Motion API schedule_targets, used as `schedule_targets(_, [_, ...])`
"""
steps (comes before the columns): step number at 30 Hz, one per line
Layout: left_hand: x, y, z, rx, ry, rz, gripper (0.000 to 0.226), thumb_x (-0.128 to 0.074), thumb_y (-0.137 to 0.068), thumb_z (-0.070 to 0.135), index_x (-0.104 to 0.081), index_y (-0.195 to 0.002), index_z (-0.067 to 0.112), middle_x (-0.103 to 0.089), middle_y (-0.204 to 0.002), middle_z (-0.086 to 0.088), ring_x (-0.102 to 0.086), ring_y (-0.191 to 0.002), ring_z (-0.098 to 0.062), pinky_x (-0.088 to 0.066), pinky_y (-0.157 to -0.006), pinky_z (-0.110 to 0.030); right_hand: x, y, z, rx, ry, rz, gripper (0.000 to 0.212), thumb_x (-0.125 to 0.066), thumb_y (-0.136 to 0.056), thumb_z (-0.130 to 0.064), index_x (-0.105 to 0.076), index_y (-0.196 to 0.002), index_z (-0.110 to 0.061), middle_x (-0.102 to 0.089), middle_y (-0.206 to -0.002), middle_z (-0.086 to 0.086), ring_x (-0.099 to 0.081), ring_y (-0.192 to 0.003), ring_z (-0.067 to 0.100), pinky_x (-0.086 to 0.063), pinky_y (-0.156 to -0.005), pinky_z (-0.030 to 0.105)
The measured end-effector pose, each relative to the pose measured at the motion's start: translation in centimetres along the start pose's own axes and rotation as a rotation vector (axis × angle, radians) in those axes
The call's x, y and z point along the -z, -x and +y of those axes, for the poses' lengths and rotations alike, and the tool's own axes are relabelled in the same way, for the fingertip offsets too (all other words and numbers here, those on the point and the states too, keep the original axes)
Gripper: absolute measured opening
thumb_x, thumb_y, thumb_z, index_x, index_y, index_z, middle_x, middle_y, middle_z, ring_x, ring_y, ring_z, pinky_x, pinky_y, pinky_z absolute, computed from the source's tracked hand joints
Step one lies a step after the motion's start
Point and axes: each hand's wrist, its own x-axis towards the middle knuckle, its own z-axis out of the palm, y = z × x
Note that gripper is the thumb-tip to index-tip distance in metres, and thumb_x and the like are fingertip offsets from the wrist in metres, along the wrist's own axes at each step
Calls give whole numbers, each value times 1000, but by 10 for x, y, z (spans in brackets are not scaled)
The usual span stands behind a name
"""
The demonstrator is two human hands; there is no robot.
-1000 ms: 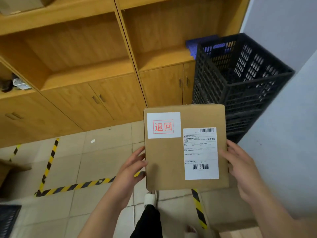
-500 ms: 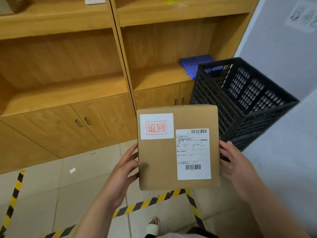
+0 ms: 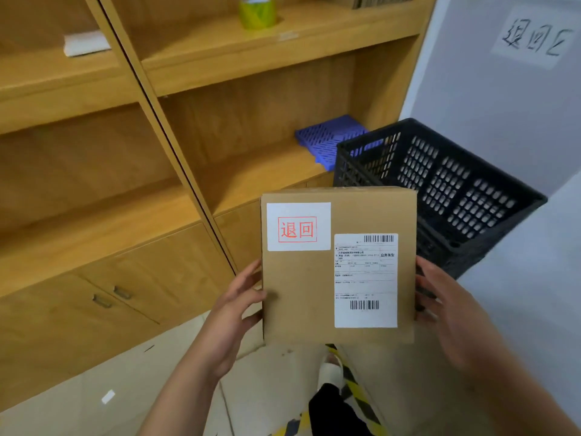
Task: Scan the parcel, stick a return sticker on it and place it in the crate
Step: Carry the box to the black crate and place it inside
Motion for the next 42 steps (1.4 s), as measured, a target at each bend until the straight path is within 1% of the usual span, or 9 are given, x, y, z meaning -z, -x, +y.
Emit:
schedule_targets(4, [-20,-57,35,-15,-13,8,55,-61,-77,24,-59,-127,44,-68,-123,22,-59,-121,-9,-48,-94,-38,-3,-55,-32,18,-37,-6,22,-47,-101,-39,-65,-113,-41,-70,-112,-14,-63,-107,13,-44,-101,44])
schedule_targets(8, [-44,-116,71,-16,-47,-1,62,-64,-74,27,-55,-134,42,-65,-128,20,-56,-124,-11,-48,-97,-40,2,-109,-65,45,-48,15,24,-44,-103,-34,-65,-102,-45,-75,-86,-25,-65,-94,2,-48,-80,31])
schedule_targets(16, [-98,-206,101,-50,-96,-30,56,-66,-80,28,-53,-132,48,-59,-131,23,-52,-125,-8,-43,-101,-42,23,-186,-100,96,-70,17,26,-40,-104,-35,-62,-107,-49,-72,-89,-36,-62,-105,4,-43,-95,38])
schedule_targets(21, [-125,-245,124,-41,-177,-109,54,-65,-81,27,-55,-129,50,-59,-136,15,-52,-127,-12,-40,-108,-49,38,-209,-110,107,-141,68,25,-40,-104,-34,-60,-104,-49,-73,-85,-34,-61,-102,4,-44,-93,36])
schedule_targets(24, [-145,-278,138,-59,-239,-192,56,-61,-79,25,-56,-129,48,-65,-129,16,-61,-118,-9,-44,-104,-45,50,-221,-113,89,-223,139,23,-44,-102,-36,-60,-116,-44,-68,-107,-23,-59,-117,16,-39,-109,47])
schedule_targets(27, [-169,-315,151,-64,-277,-282,52,-58,-87,14,-57,-130,43,-66,-127,14,-65,-112,-6,-47,-100,-41,56,-231,-120,113,-265,207,37,-52,-95,-46,-56,-132,-40,-64,-127,-12,-55,-126,23,-35,-114,54])
schedule_targets(31, [-199,-370,167,-53,-319,-393,58,-59,-78,20,-58,-132,41,-66,-130,12,-62,-118,-14,-50,-93,-41,64,-246,-131,150,-295,310,41,-51,-95,-49,-56,-135,-41,-65,-130,-10,-57,-124,23,-39,-110,53])
schedule_targets(36, [-239,-436,183,-52,-346,-555,49,-57,-89,12,-57,-125,46,-70,-122,19,-63,-115,-9,-49,-85,-36,68,-270,-147,167,-291,454,45,-52,-90,-55,-55,-134,-46,-67,-131,-10,-59,-124,24,-41,-108,54])
schedule_targets(42, [-273,-500,204,35,-350,-683,51,-57,-94,12,-51,-134,42,-66,-128,9,-62,-116,-12,-50,-93,-39,58,-292,-174,152,-316,633,31,-47,-99,-35,-60,-127,-42,-77,-105,-16,-68,-105,15,-49,-80,37])
